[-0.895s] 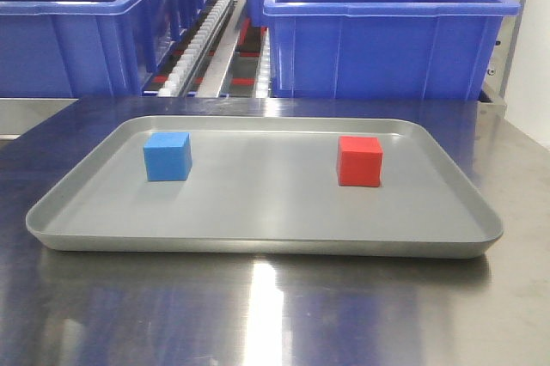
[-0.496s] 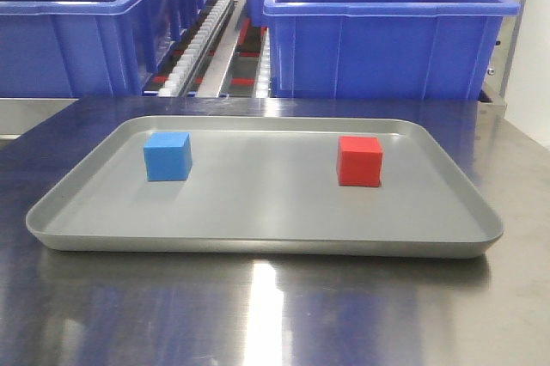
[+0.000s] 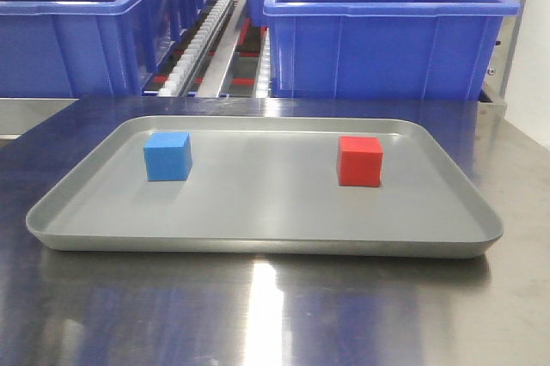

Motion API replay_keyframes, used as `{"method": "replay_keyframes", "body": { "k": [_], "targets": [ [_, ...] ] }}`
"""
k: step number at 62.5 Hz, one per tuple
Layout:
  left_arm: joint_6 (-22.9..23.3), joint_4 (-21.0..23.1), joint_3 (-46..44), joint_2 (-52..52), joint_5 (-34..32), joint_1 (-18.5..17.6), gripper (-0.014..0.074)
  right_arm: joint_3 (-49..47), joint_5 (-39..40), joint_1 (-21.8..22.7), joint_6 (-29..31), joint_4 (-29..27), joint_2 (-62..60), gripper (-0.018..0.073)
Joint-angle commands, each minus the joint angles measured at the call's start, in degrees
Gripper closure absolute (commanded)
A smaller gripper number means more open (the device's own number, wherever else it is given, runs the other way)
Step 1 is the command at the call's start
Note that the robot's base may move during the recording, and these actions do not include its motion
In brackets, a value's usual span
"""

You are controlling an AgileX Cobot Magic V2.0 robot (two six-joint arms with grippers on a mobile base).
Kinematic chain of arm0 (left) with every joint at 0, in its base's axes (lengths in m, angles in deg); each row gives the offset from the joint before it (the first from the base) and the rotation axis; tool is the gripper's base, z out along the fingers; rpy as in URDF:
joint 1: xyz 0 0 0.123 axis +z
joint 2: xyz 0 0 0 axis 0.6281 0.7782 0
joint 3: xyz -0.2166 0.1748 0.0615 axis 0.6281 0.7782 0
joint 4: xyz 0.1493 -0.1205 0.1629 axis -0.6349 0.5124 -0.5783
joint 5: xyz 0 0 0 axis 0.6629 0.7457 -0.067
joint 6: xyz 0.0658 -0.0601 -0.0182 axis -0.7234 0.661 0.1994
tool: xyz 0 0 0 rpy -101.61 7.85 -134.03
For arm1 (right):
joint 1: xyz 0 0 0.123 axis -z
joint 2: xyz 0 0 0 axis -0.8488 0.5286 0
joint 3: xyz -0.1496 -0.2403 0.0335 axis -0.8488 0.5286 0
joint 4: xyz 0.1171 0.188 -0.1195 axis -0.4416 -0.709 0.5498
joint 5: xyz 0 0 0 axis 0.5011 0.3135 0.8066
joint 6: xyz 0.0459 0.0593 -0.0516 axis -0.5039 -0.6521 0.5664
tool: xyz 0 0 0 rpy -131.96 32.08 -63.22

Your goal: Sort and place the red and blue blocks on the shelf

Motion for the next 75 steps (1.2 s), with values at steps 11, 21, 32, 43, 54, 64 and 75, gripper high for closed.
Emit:
{"method": "replay_keyframes", "body": {
  "k": [11,21,32,43,54,64,75],
  "targets": [
    [0.06,0.37,1.7,-1.04,-4.87,-0.07,0.0472,0.0,5.52,0.21,0.52,0.78,-0.97,0.051],
    [0.06,0.37,1.7,-1.04,-4.87,-0.07,0.0472,0.0,5.58,0.21,0.52,0.78,-0.97,0.051],
    [0.06,0.37,1.7,-1.04,-4.87,-0.07,0.0472,0.0,6.54,0.21,0.52,0.78,-0.97,0.051],
    [0.06,0.37,1.7,-1.04,-4.87,-0.07,0.0472,0.0,6.78,0.21,0.52,2.06,-0.97,0.051],
    [0.06,0.37,1.7,-1.04,-4.87,-0.07,0.0472,0.0,6.85,0.21,0.52,4.25,-0.97,0.051],
    [0.06,0.37,1.7,-1.04,-4.87,-0.07,0.0472,0.0,9.08,0.08,0.52,4.25,-0.72,0.051],
    [0.06,0.37,1.7,-1.04,-4.87,-0.07,0.0472,-1.31,9.7,0.08,0.46,3.06,5.81,0.051]
  ]
}}
